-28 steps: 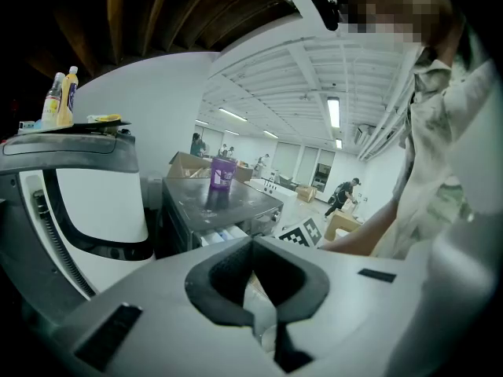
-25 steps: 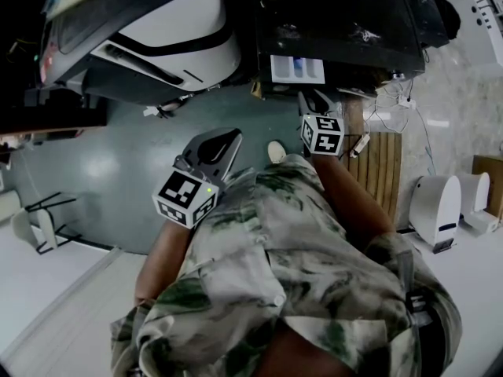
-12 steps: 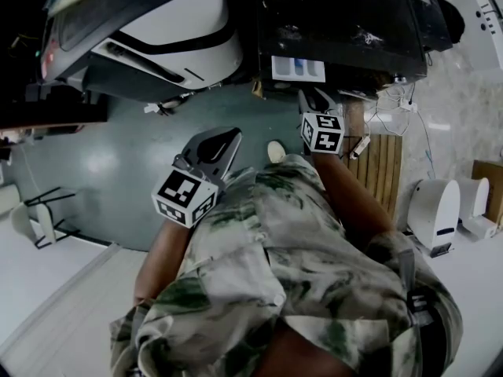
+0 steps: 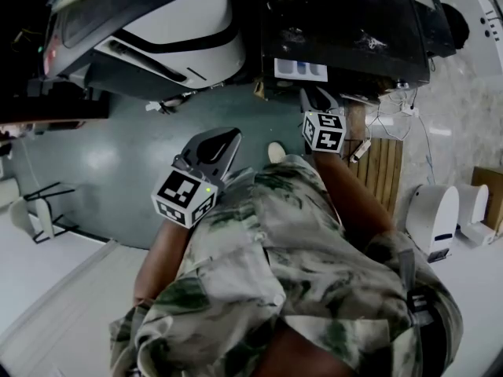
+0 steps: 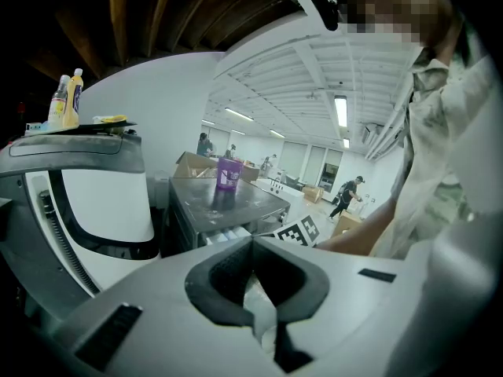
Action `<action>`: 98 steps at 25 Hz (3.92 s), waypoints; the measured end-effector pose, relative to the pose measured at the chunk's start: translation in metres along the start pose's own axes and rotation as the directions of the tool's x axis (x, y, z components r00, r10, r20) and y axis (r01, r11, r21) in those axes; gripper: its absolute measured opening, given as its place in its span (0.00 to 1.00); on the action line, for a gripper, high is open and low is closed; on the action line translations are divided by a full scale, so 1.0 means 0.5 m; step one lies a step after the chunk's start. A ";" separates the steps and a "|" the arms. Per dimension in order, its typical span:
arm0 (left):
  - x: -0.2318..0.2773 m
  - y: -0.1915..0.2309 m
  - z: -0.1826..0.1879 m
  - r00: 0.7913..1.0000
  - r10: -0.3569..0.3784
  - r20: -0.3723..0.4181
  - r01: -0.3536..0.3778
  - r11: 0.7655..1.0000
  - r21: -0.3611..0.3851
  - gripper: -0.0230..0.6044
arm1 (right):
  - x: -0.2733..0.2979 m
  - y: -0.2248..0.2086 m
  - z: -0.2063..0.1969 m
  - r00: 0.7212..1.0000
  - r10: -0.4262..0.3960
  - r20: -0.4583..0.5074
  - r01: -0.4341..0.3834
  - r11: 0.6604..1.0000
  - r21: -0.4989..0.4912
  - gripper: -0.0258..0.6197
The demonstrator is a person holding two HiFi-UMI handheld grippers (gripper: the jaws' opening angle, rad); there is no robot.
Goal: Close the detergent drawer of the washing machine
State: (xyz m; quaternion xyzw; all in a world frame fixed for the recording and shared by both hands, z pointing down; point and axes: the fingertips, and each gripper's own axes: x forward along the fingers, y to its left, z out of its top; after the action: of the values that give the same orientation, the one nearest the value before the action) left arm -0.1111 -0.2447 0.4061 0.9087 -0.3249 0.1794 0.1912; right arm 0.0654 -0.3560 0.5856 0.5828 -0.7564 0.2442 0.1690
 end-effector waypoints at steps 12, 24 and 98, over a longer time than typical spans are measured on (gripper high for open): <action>0.003 0.008 0.004 1.000 0.011 0.005 -0.011 1.000 -0.005 0.07 | 0.012 -0.003 0.009 1.000 0.003 0.004 -0.003 1.000 -0.004 0.24; 0.007 0.020 0.006 1.000 0.013 0.010 -0.013 1.000 -0.014 0.07 | 0.034 -0.011 0.025 1.000 -0.001 0.006 0.001 1.000 -0.008 0.24; -0.021 0.055 0.015 0.999 0.037 0.012 -0.037 0.999 -0.017 0.07 | 0.086 -0.023 0.076 0.999 -0.013 0.041 0.012 1.000 0.022 0.23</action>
State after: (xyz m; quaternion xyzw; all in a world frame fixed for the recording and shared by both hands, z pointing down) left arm -0.1355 -0.2626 0.4012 0.9020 -0.3442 0.1747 0.1934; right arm 0.0661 -0.4144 0.5794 0.5943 -0.7534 0.2390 0.1486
